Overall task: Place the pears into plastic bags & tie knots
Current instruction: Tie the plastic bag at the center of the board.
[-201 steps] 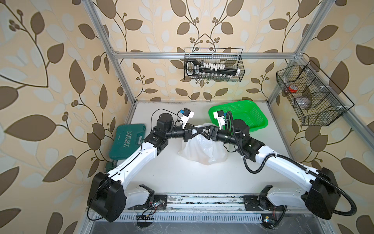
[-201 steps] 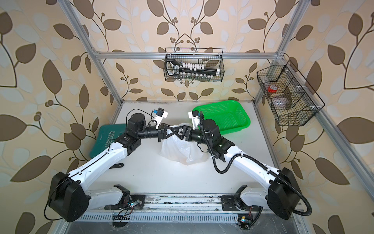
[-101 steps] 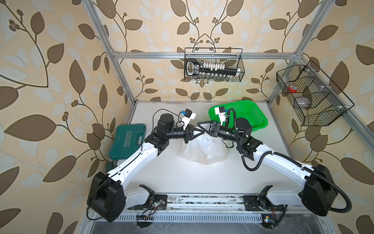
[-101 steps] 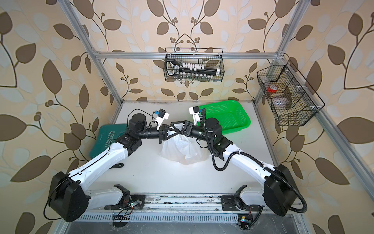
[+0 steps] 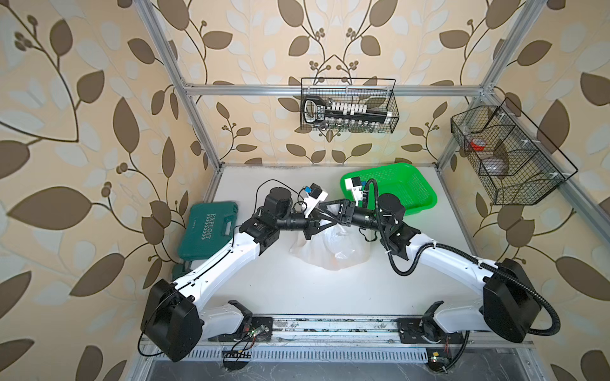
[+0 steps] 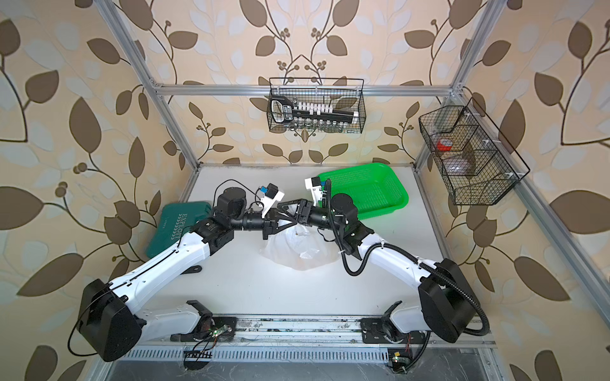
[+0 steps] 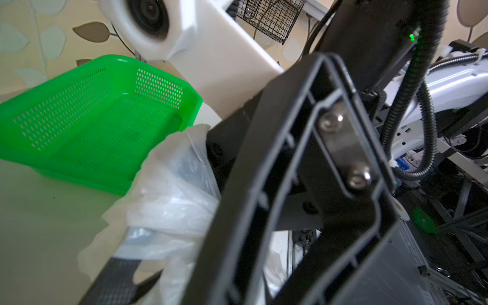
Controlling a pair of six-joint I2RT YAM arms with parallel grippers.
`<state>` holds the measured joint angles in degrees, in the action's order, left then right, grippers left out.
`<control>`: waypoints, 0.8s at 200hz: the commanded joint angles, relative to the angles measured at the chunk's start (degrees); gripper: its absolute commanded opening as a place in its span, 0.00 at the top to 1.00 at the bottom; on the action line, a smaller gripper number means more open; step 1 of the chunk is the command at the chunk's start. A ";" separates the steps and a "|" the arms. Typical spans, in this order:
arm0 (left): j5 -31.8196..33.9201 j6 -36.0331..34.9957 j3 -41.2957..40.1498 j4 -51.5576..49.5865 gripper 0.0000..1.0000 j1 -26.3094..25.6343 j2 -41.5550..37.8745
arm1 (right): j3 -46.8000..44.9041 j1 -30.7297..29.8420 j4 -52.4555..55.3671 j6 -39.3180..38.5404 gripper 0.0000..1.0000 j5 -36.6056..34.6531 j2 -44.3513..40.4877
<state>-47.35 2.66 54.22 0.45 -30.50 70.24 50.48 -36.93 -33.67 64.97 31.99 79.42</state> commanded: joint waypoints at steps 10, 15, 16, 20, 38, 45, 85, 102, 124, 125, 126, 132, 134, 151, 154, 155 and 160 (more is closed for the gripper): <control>9.78 -5.28 -1.39 -1.90 1.00 -2.09 -4.09 | -0.97 0.47 -4.82 0.77 0.46 1.63 -1.52; 10.87 -5.51 -1.98 -1.46 1.00 -2.19 -4.74 | -1.18 0.65 -4.91 0.82 0.48 1.74 -1.77; 11.09 -5.49 -2.08 -1.44 1.00 -2.19 -4.84 | -1.22 0.69 -4.91 0.89 0.48 1.75 -1.84; 11.81 -5.63 -2.40 -1.26 1.00 -2.19 -5.28 | -1.42 0.78 -5.00 0.94 0.50 1.84 -2.01; 13.64 -6.33 -2.63 -1.54 1.00 -2.18 -6.16 | -1.92 1.02 -5.07 0.85 0.59 2.50 -2.88; 13.77 -6.56 -2.54 -1.84 1.00 -2.17 -6.25 | -2.17 1.10 -5.08 0.86 0.64 2.68 -3.16; 14.04 -7.87 -2.54 -2.46 1.00 -2.68 -5.82 | -3.38 2.00 -6.66 0.83 0.85 3.77 -4.09; 13.81 -8.67 -2.24 -3.27 1.00 -2.88 -5.34 | -3.64 2.25 -8.56 1.03 0.94 4.46 -3.96; 13.58 -9.63 -1.53 -4.72 1.00 -3.42 -4.93 | -3.85 2.66 -11.19 0.86 1.00 5.92 -3.61; 13.59 -9.66 -1.50 -4.78 1.00 -3.47 -4.93 | -3.87 2.65 -11.35 0.82 1.00 5.99 -3.59; 13.60 -9.72 -1.49 -4.85 1.00 -3.53 -4.93 | -3.89 2.65 -11.56 0.79 1.00 6.07 -3.62; 13.60 -9.86 -1.35 -5.14 1.00 -3.62 -4.93 | -4.01 2.88 -12.38 0.61 1.00 6.59 -3.55; 13.67 -9.93 -1.32 -5.22 1.00 -3.67 -4.98 | -3.99 2.97 -12.58 0.56 1.00 6.81 -3.52; 13.52 -9.89 -1.13 -5.70 0.82 -3.60 -5.49 | -4.29 3.63 -14.37 -0.87 1.00 8.97 -3.41; 13.44 -9.75 -1.13 -5.72 0.78 -3.67 -5.69 | -4.25 3.76 -14.30 -1.26 1.00 9.49 -3.39; 13.43 -9.72 -1.13 -5.72 0.76 -3.68 -5.75 | -4.21 3.82 -14.27 -1.43 1.00 9.62 -3.39; 13.35 -9.53 -1.05 -5.85 0.70 -3.62 -6.12 | -4.08 4.10 -13.98 -2.22 1.00 10.38 -3.39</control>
<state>-35.55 -5.72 52.31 -1.61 -34.17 64.60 46.26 -33.78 -40.01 65.34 37.34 77.49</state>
